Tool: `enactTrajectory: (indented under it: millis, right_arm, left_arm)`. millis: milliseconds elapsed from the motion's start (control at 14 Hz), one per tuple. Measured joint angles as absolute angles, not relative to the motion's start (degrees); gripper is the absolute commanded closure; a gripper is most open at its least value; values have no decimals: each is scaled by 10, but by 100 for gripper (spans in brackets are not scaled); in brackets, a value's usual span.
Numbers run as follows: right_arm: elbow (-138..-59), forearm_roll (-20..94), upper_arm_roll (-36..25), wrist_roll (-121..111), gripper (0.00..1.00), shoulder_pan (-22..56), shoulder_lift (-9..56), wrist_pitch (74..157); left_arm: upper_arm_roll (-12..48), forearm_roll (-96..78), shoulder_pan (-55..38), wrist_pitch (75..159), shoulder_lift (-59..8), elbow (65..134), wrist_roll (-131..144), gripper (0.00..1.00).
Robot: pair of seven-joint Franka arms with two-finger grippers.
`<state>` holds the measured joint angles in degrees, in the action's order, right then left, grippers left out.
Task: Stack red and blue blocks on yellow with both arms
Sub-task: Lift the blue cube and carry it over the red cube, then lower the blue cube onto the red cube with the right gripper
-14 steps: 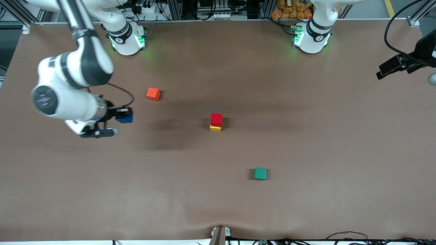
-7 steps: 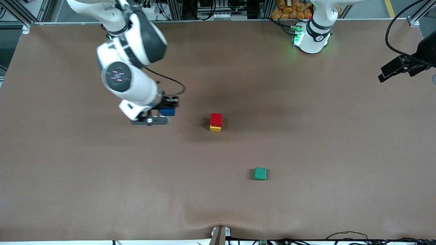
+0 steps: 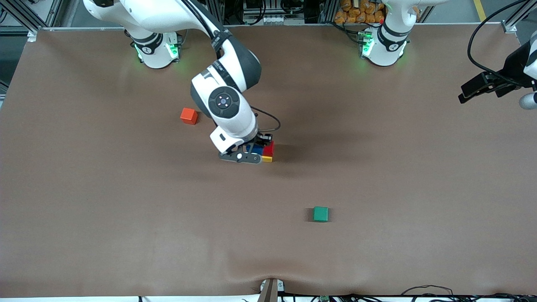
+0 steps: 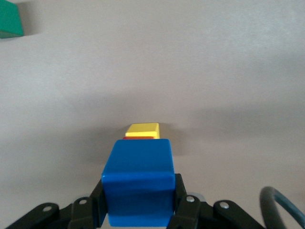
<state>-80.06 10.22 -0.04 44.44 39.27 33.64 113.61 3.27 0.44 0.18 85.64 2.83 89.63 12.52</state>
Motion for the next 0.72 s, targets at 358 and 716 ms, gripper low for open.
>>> enactTrajectory:
  millis: [358,716]
  right_arm:
    - [-798,127,0,452,89,397,356,1136]
    - [-791,128,0,483,89,414,384,1139]
  left_arm:
    - [53,4,-1,857,28,897,125,0]
    - [60,4,-1,860,28,897,125,0]
